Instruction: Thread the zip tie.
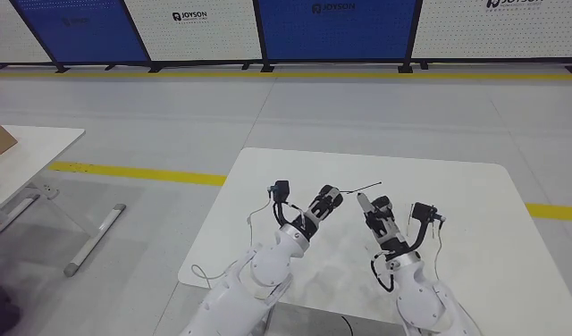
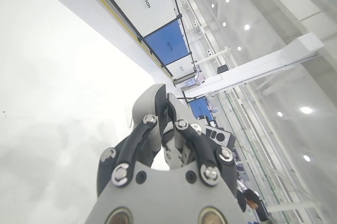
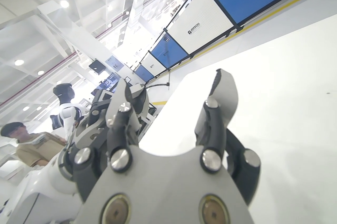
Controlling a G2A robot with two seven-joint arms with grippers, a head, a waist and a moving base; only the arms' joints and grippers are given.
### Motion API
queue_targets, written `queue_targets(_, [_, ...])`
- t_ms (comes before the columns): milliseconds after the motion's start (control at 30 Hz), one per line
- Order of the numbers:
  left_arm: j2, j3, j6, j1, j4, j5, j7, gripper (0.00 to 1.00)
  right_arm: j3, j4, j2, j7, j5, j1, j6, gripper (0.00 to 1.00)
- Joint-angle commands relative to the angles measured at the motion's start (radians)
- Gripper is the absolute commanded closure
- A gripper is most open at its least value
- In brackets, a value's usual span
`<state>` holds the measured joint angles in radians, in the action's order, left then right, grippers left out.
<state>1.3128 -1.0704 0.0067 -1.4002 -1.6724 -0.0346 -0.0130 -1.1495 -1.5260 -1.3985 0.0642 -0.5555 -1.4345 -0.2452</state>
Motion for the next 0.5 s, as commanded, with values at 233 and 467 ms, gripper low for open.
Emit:
queue_targets(233, [0.002,-0.008,-0.003,-0.003,0.0,0.056,0.013,1.0,-0.026,-0.011,0.004,0.011,-0.009,-0.022,0.018,0.0])
queue_targets(467, [0.003,-0.007,0.001,-0.007,-0.003,0.106,0.043,1.0,-0.026,-0.014,0.006,0.011,-0.045,-0.02,0.02,0.0])
